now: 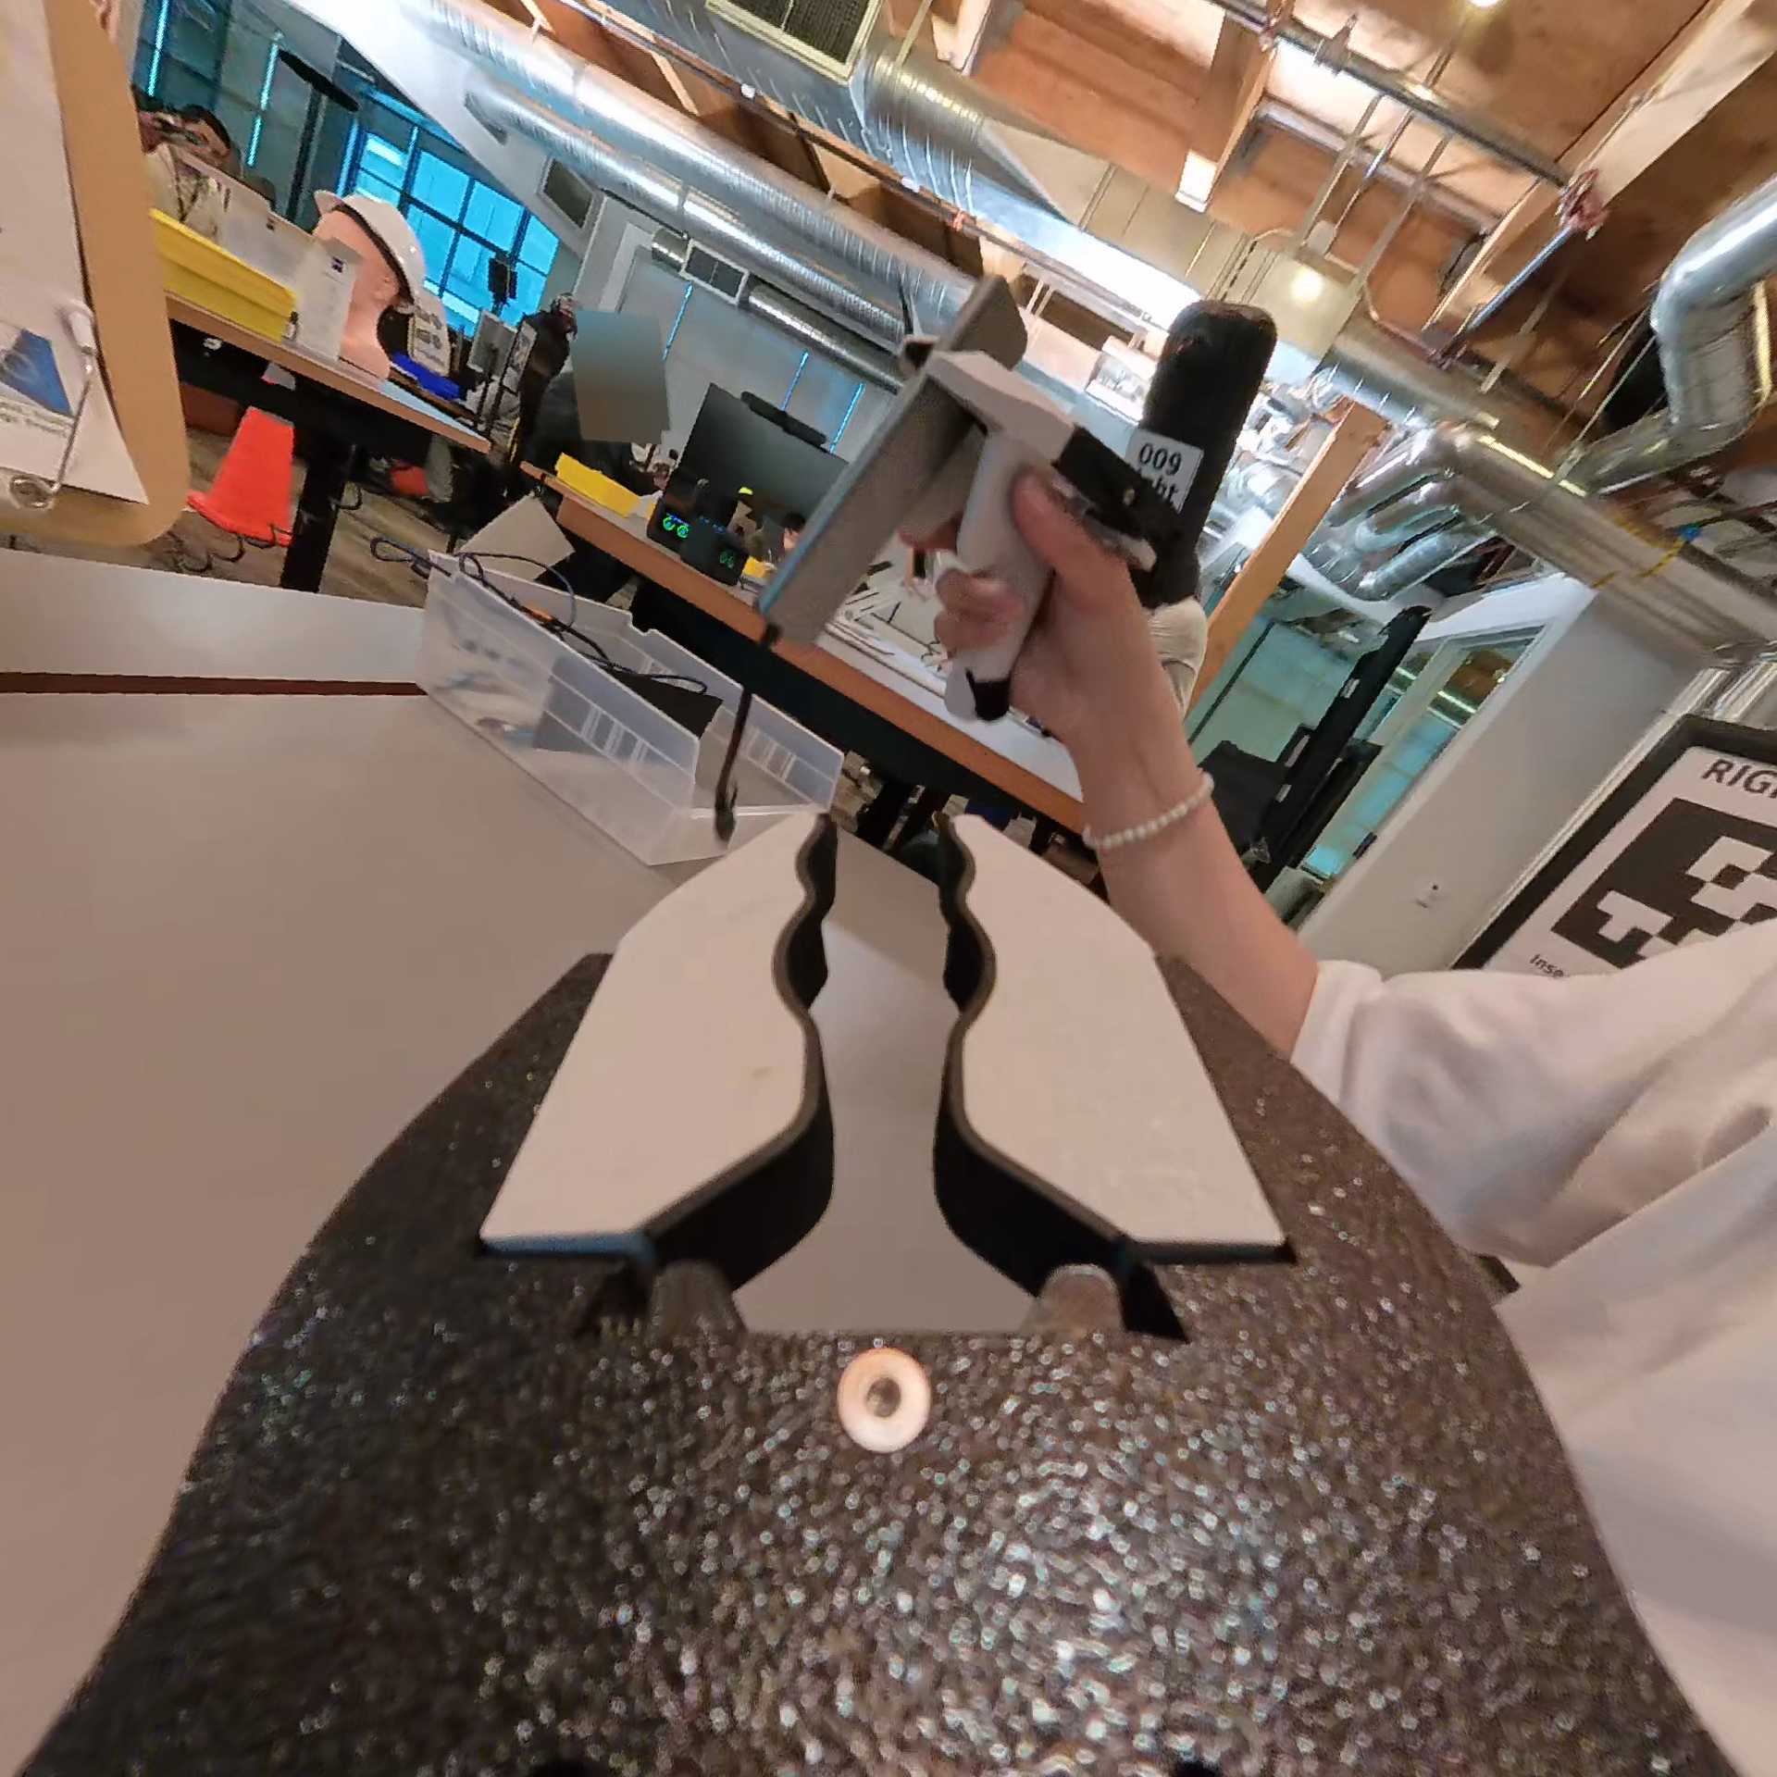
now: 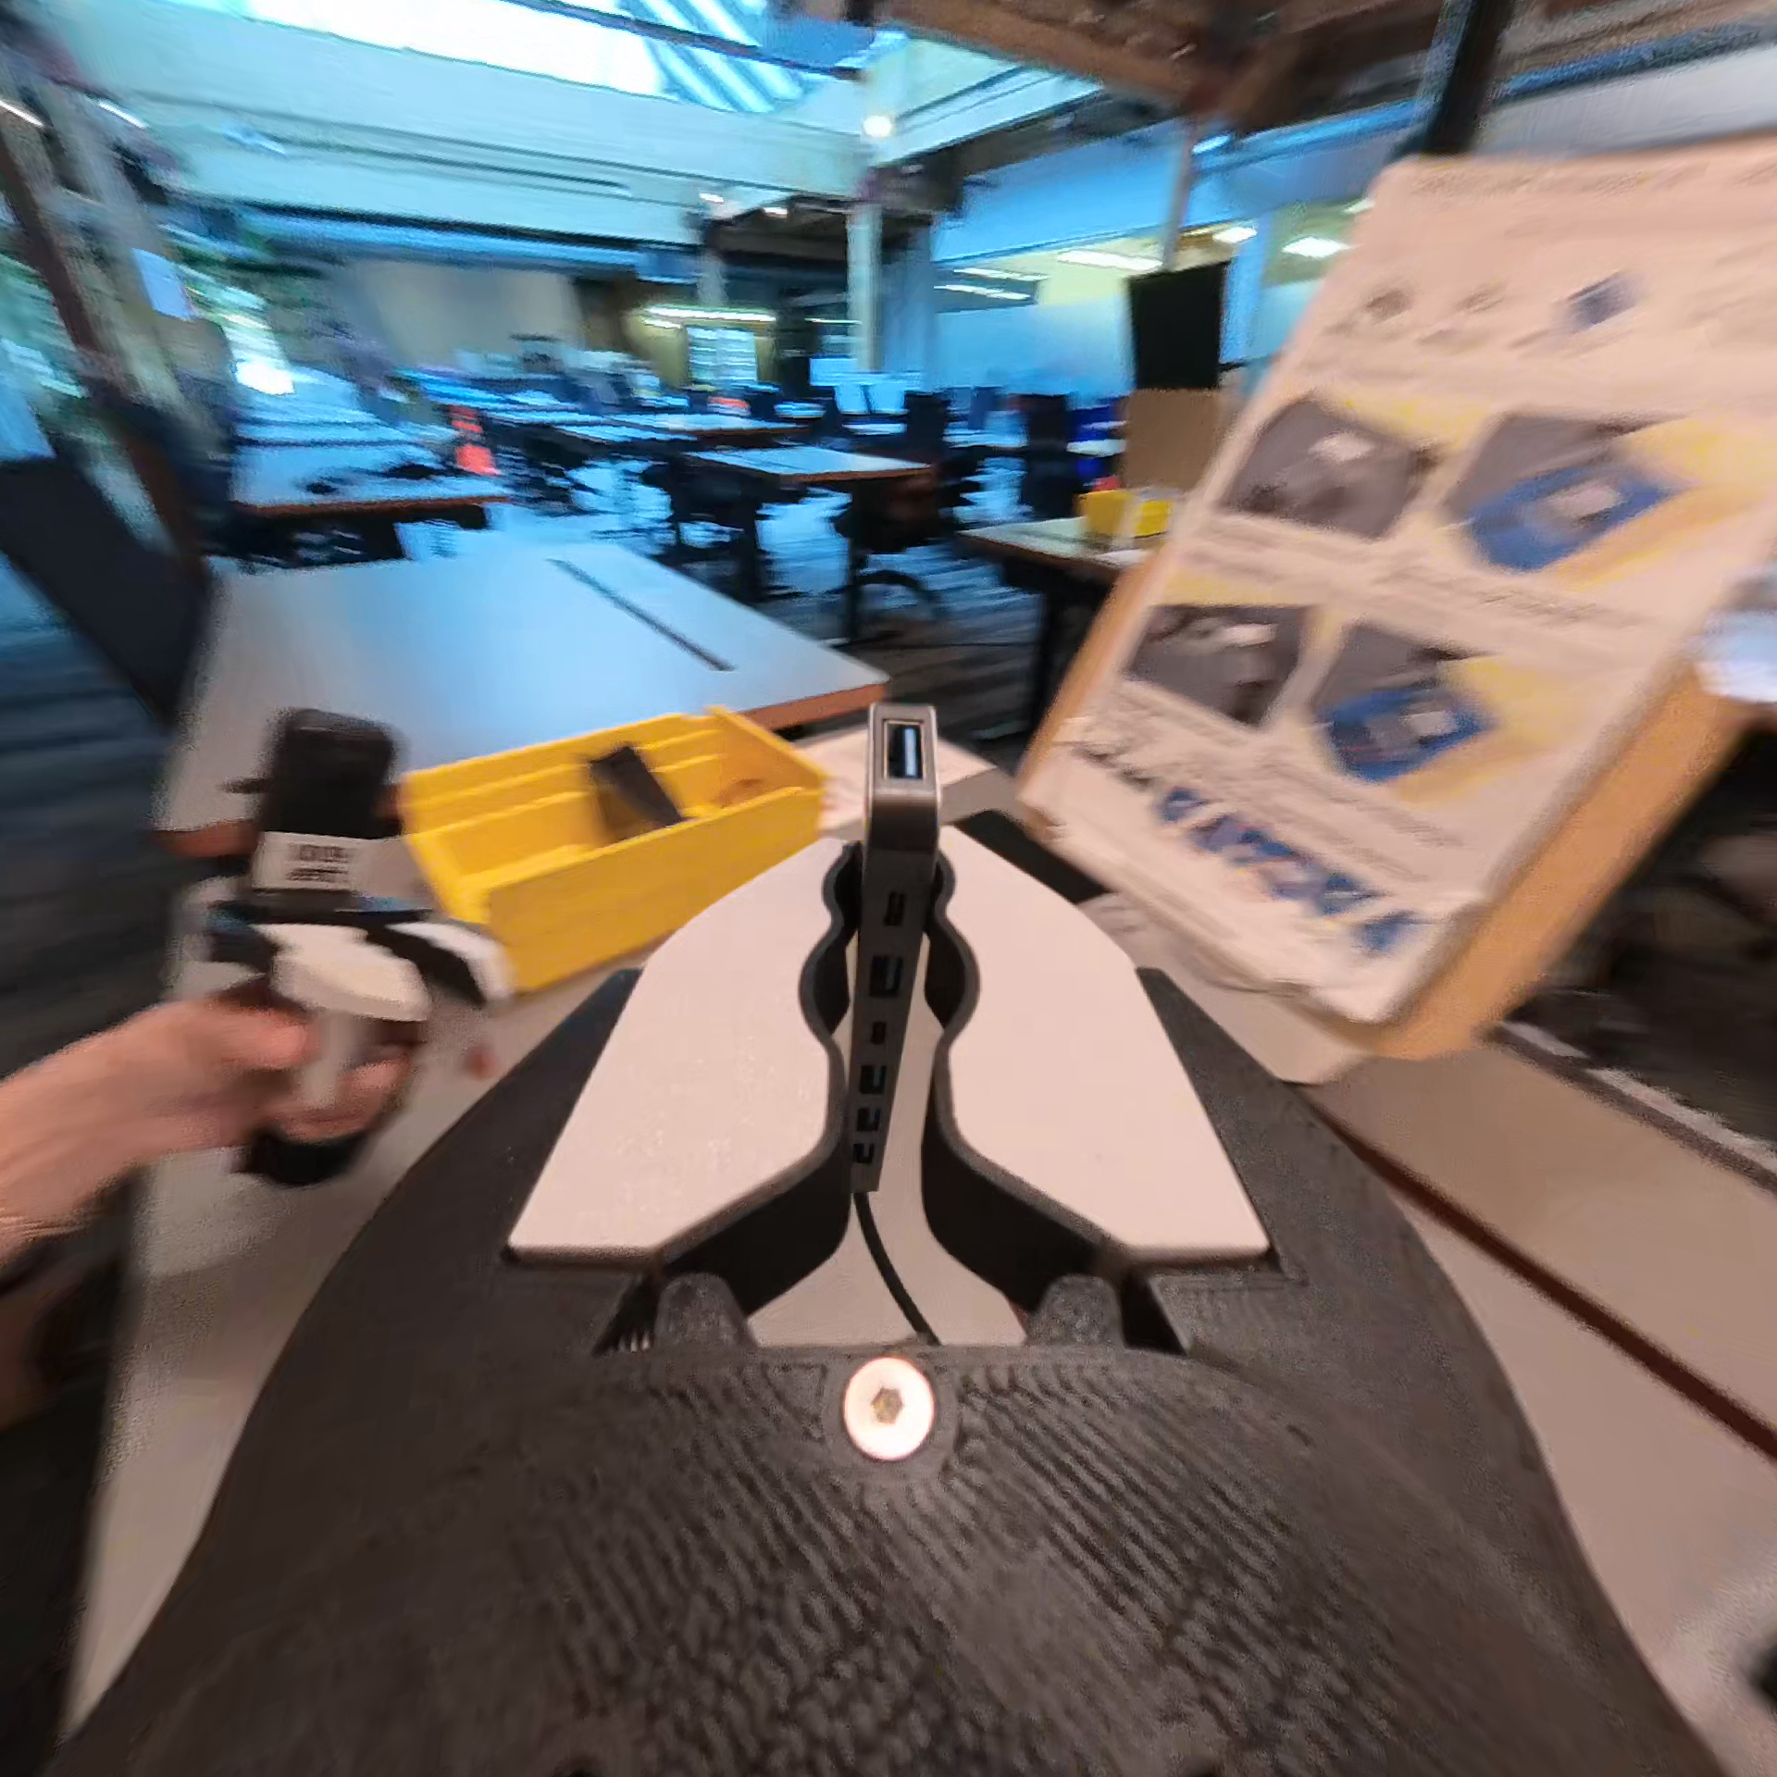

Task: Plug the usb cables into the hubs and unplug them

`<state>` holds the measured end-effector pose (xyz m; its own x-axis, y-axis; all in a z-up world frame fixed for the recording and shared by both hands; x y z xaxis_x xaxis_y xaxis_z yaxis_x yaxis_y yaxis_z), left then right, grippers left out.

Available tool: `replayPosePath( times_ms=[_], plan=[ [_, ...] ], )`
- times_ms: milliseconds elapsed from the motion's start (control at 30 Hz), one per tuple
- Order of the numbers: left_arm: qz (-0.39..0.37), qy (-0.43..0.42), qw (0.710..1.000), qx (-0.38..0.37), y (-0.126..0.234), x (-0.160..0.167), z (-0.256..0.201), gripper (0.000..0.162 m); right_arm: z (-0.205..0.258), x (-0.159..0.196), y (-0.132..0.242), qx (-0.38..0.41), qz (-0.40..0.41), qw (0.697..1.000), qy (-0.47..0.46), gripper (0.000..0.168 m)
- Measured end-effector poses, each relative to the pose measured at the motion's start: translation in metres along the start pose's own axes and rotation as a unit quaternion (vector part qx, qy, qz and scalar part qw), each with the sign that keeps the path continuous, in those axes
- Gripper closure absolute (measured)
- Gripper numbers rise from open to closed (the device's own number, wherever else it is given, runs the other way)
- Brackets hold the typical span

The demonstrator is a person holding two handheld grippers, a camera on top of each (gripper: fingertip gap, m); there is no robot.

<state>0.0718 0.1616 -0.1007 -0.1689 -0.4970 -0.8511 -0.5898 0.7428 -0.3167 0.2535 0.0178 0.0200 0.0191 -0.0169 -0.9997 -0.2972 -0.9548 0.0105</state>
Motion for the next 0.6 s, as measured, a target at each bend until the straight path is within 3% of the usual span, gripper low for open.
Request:
replayPosePath(
  times_ms=[100,267,467,600],
  plan=[
    [0.003,0.007,1.0,-0.006,0.003,0.0,0.002,0.144,-0.061,-0.016,0.015,0.116,-0.015,0.989,0.088,0.156],
    [-0.005,0.023,1.0,0.004,0.004,0.001,0.004,0.148,-0.147,-0.005,0.034,0.209,0.02,0.963,0.169,0.157],
    [0.002,0.029,1.0,0.005,0.003,0.005,0.006,0.15,-0.205,0.04,0.048,0.248,0.02,0.963,0.105,0.157],
    [0.008,0.039,0.999,0.006,0.001,0.009,0.009,0.15,-0.228,0.067,0.051,0.263,-0.01,0.965,0.009,0.157]
  ],
)
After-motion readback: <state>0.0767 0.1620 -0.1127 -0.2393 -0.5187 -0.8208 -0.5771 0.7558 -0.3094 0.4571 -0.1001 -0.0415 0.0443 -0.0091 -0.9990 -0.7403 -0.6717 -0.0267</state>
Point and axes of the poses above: each gripper's, where its closed fingertips meet, y back along the fingers, x out of its underside, z = x × y across the jaws, the point moved 5 cm from there along y, back along the fingers, and after that the axes turned 15 degrees about x, right-handed, at the moved point
